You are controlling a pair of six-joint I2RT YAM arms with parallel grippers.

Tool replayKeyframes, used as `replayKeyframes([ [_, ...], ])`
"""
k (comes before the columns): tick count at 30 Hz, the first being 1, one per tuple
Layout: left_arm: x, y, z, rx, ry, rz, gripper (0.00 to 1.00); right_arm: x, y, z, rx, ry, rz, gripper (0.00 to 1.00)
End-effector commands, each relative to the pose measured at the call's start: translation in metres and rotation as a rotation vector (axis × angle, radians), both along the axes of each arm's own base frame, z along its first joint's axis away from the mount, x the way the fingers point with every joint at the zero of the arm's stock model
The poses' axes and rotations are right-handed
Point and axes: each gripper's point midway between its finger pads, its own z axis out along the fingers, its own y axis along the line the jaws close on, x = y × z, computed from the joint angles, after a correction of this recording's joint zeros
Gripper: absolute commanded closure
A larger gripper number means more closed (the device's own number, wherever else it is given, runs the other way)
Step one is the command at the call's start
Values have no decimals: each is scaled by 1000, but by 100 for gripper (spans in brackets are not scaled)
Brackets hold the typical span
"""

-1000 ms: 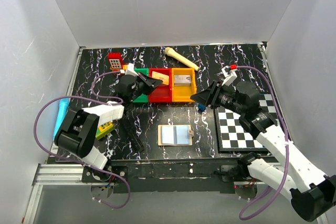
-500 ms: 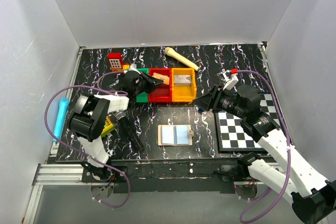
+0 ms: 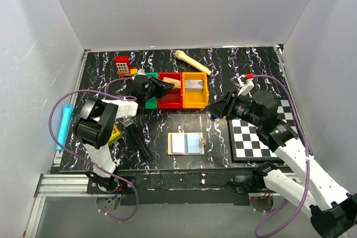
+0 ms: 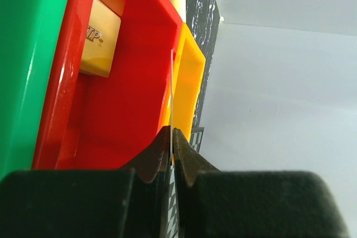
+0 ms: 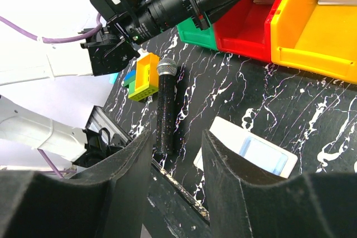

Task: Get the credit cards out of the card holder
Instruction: Place the credit card in the storage box.

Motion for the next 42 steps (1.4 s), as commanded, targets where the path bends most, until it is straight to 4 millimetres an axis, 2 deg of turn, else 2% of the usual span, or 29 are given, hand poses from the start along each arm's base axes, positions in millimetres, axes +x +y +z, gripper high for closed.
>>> replayKeyframes([
  [1,13,1,14,-33,-25,37,100,1,-2,11,24,-43,-15,52],
  [11,21,7,2,-38,41,90,100,1,-2,11,26,-42,-16,52],
  [27,47,6,-4,6,78,133,99,1,-2,7,27,-39,-18,52],
  [42,49,5,-26,15,125,138,100,2,-3,2,13,-37,-21,52],
])
